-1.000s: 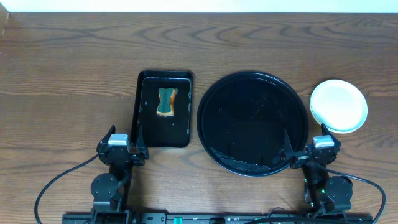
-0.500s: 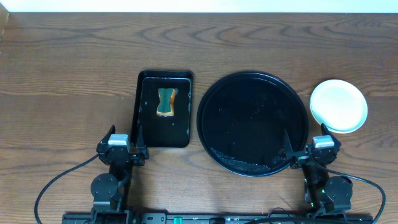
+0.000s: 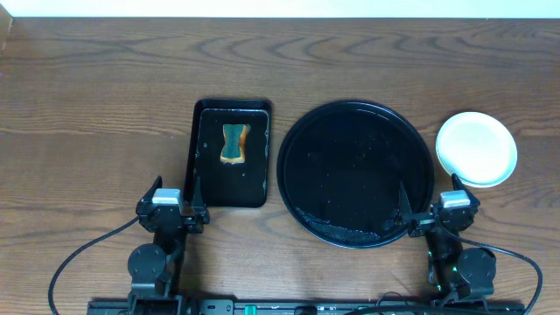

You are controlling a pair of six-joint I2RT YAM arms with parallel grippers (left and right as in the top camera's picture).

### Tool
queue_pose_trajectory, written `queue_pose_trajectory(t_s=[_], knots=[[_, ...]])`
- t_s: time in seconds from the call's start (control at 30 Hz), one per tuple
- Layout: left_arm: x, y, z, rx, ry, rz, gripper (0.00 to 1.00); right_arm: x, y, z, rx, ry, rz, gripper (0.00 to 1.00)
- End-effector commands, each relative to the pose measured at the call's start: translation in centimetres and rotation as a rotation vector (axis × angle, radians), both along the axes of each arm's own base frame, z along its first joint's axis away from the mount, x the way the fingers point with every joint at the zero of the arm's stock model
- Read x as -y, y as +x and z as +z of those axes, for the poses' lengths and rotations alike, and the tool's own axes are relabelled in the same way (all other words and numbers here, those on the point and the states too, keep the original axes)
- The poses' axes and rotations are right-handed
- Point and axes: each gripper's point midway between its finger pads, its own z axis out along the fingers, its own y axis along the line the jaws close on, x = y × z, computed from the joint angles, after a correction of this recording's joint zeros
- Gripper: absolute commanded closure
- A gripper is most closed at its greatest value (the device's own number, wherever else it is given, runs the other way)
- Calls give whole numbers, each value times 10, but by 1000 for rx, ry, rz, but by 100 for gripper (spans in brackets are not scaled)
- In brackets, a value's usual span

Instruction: Clean dirty plates on tray and stack at the side

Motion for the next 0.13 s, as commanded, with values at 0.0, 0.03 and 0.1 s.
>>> queue_pose_trajectory(t_s=[0.0, 0.03, 0.1], knots=[[1, -1, -14, -46, 17, -7, 23, -3, -1, 0, 3, -12, 12, 1], [1, -1, -14, -46, 17, -7, 23, -3, -1, 0, 3, -12, 12, 1], [1, -1, -14, -46, 17, -7, 23, -3, -1, 0, 3, -12, 12, 1]])
